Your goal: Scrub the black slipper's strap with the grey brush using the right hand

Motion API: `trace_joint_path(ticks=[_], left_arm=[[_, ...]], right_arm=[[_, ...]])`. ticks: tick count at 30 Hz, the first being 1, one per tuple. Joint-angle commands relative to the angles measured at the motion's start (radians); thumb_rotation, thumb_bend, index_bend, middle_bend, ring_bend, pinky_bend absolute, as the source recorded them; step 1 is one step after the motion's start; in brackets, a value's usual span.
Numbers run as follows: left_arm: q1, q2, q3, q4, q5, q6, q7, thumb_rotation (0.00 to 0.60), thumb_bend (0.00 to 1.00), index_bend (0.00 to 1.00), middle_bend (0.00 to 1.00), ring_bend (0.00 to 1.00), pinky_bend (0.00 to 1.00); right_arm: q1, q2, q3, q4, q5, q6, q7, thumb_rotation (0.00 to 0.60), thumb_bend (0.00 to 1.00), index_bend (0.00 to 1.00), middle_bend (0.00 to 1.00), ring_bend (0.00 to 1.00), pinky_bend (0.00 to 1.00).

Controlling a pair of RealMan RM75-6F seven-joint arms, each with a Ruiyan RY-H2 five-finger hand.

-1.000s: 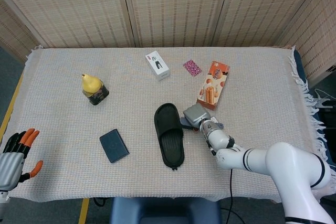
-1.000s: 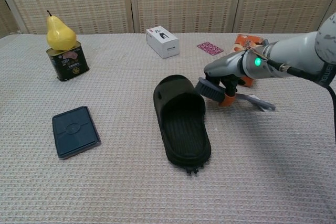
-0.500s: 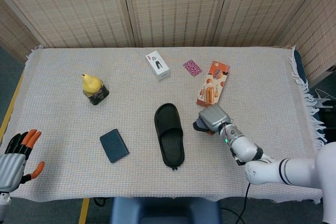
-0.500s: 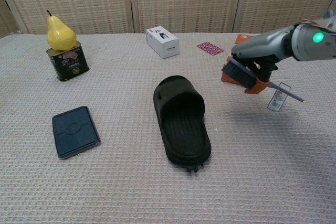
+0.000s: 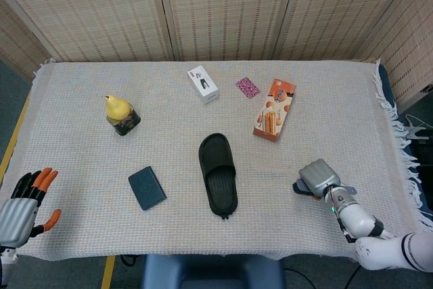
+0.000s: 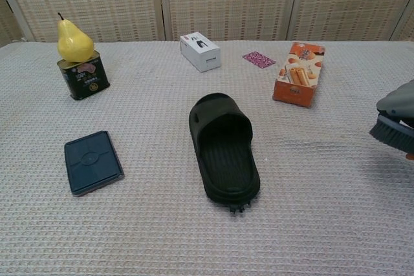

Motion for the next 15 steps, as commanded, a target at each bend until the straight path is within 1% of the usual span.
trace_joint_path(ticks=[1, 5, 8, 10, 11, 12, 13, 14, 15], left_arm=[[-0.002, -0.001, 0.001, 0.001, -0.002, -0.005, 0.001, 0.6, 0.36, 0.0, 0.0, 0.0, 0.03], [-0.004, -0.001, 0.0, 0.001, -0.007, -0.011, 0.003, 0.6, 0.36, 0.0, 0.0, 0.0, 0.03], [-0.004, 0.0, 0.0, 0.002, -0.008, -0.011, 0.0, 0.6, 0.36, 0.0, 0.0, 0.0, 0.03], [-0.004, 0.0, 0.0, 0.004, -0.01, -0.013, -0.003, 0.6, 0.36, 0.0, 0.0, 0.0, 0.03], [-0.005, 0.0, 0.0, 0.005, -0.011, -0.014, -0.003, 0.6, 0.36, 0.0, 0.0, 0.0, 0.03], [-0.006, 0.0, 0.0, 0.005, -0.012, -0.016, -0.004, 0.6, 0.36, 0.0, 0.0, 0.0, 0.03], [-0.006, 0.0, 0.0, 0.006, -0.012, -0.017, -0.004, 0.6, 0.36, 0.0, 0.0, 0.0, 0.03], [-0.007, 0.001, 0.0, 0.006, -0.013, -0.018, -0.004, 0.6, 0.36, 0.0, 0.0, 0.0, 0.03], [-0.007, 0.001, 0.0, 0.005, -0.013, -0.019, -0.005, 0.6, 0.36, 0.0, 0.0, 0.0, 0.03]], right_arm=[[-0.049, -0.081, 0.016, 0.087, -0.032, -0.007, 0.012, 0.6, 0.57, 0.72, 0.6, 0.61, 0.74], [-0.083, -0.144, 0.042, 0.167, -0.075, -0.006, 0.03, 0.6, 0.57, 0.64, 0.59, 0.57, 0.74], [-0.104, -0.16, 0.054, 0.19, -0.107, -0.004, 0.045, 0.6, 0.56, 0.5, 0.51, 0.51, 0.74], [-0.119, -0.16, 0.061, 0.198, -0.139, 0.003, 0.058, 0.6, 0.56, 0.33, 0.41, 0.44, 0.73], [-0.125, -0.158, 0.063, 0.198, -0.15, 0.006, 0.061, 0.6, 0.56, 0.27, 0.38, 0.42, 0.72], [-0.132, -0.153, 0.067, 0.195, -0.161, 0.011, 0.065, 0.6, 0.54, 0.17, 0.33, 0.38, 0.71], [-0.136, -0.149, 0.07, 0.191, -0.167, 0.015, 0.067, 0.6, 0.53, 0.11, 0.3, 0.35, 0.71], [-0.14, -0.144, 0.073, 0.187, -0.172, 0.019, 0.067, 0.6, 0.49, 0.05, 0.27, 0.32, 0.7], [-0.145, -0.137, 0.075, 0.18, -0.175, 0.023, 0.064, 0.6, 0.44, 0.01, 0.24, 0.3, 0.69]])
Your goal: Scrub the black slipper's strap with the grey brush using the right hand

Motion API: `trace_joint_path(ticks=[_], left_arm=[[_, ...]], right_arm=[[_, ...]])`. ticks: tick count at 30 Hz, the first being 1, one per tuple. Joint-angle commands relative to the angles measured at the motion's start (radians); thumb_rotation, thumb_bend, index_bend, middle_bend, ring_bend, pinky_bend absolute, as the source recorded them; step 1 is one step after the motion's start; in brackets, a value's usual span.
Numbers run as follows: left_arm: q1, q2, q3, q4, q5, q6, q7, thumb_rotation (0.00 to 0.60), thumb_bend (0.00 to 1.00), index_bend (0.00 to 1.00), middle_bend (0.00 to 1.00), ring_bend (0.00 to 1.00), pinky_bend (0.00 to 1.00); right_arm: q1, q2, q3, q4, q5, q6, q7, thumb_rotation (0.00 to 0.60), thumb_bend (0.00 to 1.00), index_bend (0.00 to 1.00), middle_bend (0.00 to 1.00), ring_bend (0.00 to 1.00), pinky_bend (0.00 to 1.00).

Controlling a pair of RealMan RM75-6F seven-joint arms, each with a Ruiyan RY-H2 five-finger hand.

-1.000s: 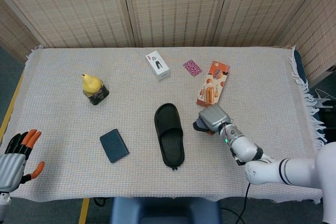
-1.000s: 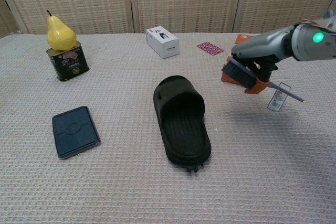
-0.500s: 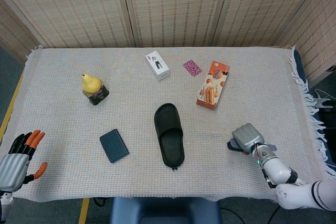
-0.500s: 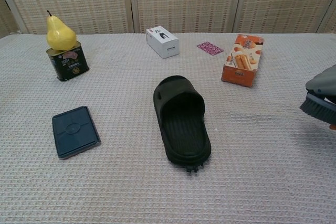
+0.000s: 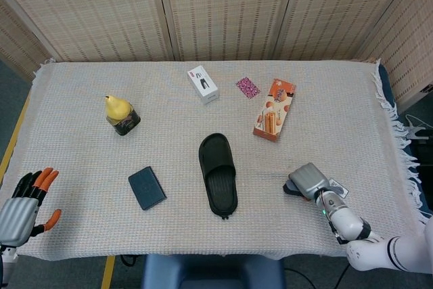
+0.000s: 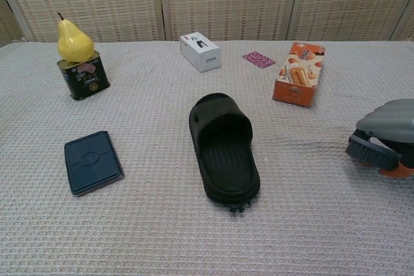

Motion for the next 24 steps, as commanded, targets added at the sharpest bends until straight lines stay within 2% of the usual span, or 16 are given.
trace_joint_path(ticks=[1, 11, 20, 21, 23, 24], left_arm=[[-0.001, 0.001, 0.001, -0.001, 0.001, -0.001, -0.001, 0.6, 0.36, 0.0, 0.0, 0.0, 0.03], [-0.001, 0.004, 0.003, -0.009, -0.005, -0.008, 0.001, 0.6, 0.36, 0.0, 0.0, 0.0, 0.03], [0.002, 0.006, 0.005, -0.012, 0.0, 0.0, 0.002, 0.6, 0.36, 0.0, 0.0, 0.0, 0.03], [0.003, 0.007, 0.004, -0.012, 0.0, 0.003, 0.001, 0.6, 0.36, 0.0, 0.0, 0.0, 0.03], [0.006, 0.009, 0.004, -0.011, 0.001, 0.011, 0.001, 0.6, 0.36, 0.0, 0.0, 0.0, 0.03], [0.008, 0.009, 0.004, -0.011, 0.003, 0.015, 0.002, 0.6, 0.36, 0.0, 0.0, 0.0, 0.03]], right_arm=[[-0.013, 0.016, 0.008, -0.015, -0.009, 0.012, -0.003, 0.6, 0.39, 0.0, 0.22, 0.27, 0.69], [-0.05, 0.076, 0.012, -0.105, -0.022, 0.069, -0.066, 0.6, 0.18, 0.0, 0.12, 0.2, 0.66], [-0.063, 0.09, 0.029, -0.143, -0.024, 0.075, -0.086, 0.6, 0.15, 0.0, 0.1, 0.18, 0.65], [-0.069, 0.099, 0.031, -0.155, -0.031, 0.08, -0.08, 0.6, 0.15, 0.0, 0.1, 0.18, 0.64], [-0.122, 0.155, 0.044, -0.229, -0.106, 0.174, -0.011, 0.6, 0.15, 0.0, 0.1, 0.18, 0.58], [-0.163, 0.182, 0.041, -0.259, -0.175, 0.234, 0.035, 0.6, 0.15, 0.0, 0.1, 0.17, 0.49]])
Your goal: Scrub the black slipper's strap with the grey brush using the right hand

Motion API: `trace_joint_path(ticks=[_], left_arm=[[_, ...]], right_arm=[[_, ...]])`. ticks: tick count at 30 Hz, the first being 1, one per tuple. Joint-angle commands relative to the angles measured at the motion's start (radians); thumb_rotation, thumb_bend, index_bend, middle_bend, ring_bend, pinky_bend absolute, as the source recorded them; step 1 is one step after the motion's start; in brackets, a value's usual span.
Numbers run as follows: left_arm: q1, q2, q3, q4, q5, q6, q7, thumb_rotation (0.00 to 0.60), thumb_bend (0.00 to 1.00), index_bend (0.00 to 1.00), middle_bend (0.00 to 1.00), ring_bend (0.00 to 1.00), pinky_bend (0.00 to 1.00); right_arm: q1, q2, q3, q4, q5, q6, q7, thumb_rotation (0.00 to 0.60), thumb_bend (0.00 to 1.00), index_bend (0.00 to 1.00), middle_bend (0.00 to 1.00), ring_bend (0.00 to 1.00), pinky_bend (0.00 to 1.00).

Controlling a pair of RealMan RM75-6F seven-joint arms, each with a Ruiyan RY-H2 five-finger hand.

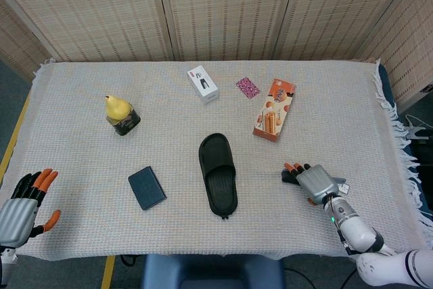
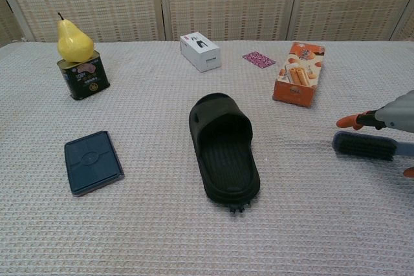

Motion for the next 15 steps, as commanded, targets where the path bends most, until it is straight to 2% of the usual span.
trace_joint_path(ticks=[1, 3, 6, 10, 12, 15], left_arm=[[0.004, 0.001, 0.0, 0.0, 0.004, 0.009, 0.002, 0.6, 0.36, 0.0, 0.0, 0.0, 0.03], [0.007, 0.0, 0.0, 0.0, 0.01, 0.02, 0.004, 0.6, 0.36, 0.0, 0.0, 0.0, 0.04], [0.012, -0.002, 0.0, 0.003, 0.017, 0.033, 0.005, 0.6, 0.36, 0.0, 0.0, 0.0, 0.03], [0.014, -0.004, -0.003, 0.009, 0.015, 0.038, 0.008, 0.6, 0.36, 0.0, 0.0, 0.0, 0.03], [0.014, -0.007, -0.005, 0.01, 0.013, 0.039, 0.016, 0.6, 0.36, 0.0, 0.0, 0.0, 0.03], [0.014, -0.01, -0.006, 0.007, 0.009, 0.037, 0.032, 0.6, 0.36, 0.0, 0.0, 0.0, 0.03]], right_arm=[[-0.12, 0.089, 0.006, -0.105, -0.188, 0.192, 0.144, 0.6, 0.15, 0.0, 0.1, 0.15, 0.4], [-0.217, 0.101, -0.003, -0.104, -0.322, 0.333, 0.243, 0.6, 0.15, 0.0, 0.08, 0.08, 0.17], [-0.374, 0.06, -0.013, -0.019, -0.488, 0.558, 0.389, 0.6, 0.15, 0.0, 0.03, 0.0, 0.01], [-0.524, -0.019, -0.012, 0.133, -0.585, 0.742, 0.468, 0.6, 0.15, 0.0, 0.0, 0.0, 0.0], [-0.555, -0.022, -0.014, 0.159, -0.605, 0.755, 0.457, 0.6, 0.15, 0.0, 0.0, 0.0, 0.0], [-0.579, -0.014, 0.014, 0.159, -0.641, 0.789, 0.49, 0.6, 0.15, 0.0, 0.0, 0.0, 0.0]])
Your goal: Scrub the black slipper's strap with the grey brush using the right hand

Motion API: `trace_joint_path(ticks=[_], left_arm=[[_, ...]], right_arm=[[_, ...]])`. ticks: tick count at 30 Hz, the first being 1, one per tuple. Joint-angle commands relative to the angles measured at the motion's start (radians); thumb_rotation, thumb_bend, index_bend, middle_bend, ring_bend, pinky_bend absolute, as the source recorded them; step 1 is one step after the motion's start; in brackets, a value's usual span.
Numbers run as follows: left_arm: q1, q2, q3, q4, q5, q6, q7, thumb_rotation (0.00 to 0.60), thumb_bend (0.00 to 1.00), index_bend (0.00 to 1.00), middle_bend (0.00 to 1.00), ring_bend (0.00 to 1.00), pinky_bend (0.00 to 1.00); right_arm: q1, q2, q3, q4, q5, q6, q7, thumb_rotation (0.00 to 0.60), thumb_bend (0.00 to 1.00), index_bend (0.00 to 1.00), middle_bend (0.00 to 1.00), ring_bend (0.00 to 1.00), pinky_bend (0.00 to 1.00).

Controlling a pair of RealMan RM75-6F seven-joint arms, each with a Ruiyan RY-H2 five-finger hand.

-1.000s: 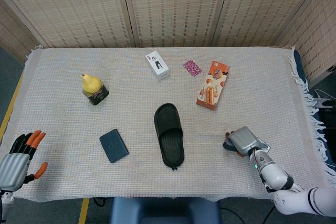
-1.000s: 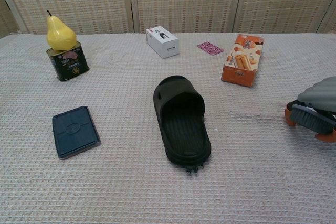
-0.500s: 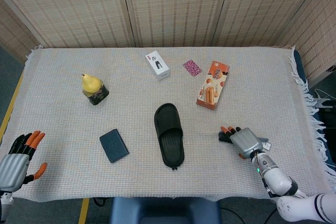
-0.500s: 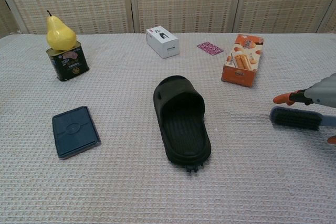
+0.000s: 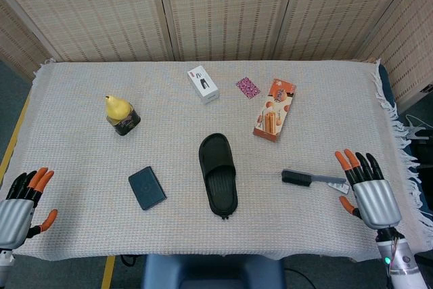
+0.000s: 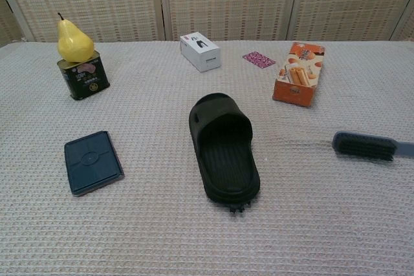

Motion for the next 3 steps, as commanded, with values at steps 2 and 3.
trace_joint_path(ticks=[2, 3], left_arm=[[0.0, -0.005, 0.0, -0.005, -0.003, -0.003, 0.021, 0.6, 0.37, 0.0, 0.0, 0.0, 0.03], [0.0, -0.007, 0.001, -0.005, -0.001, -0.003, 0.025, 0.6, 0.37, 0.0, 0.0, 0.0, 0.03]], right_arm=[[-0.083, -0.018, 0.035, 0.054, -0.097, 0.079, 0.083, 0.6, 0.15, 0.0, 0.0, 0.0, 0.0], [-0.086, -0.02, 0.045, 0.062, -0.101, 0.074, 0.089, 0.6, 0.15, 0.0, 0.0, 0.0, 0.0]])
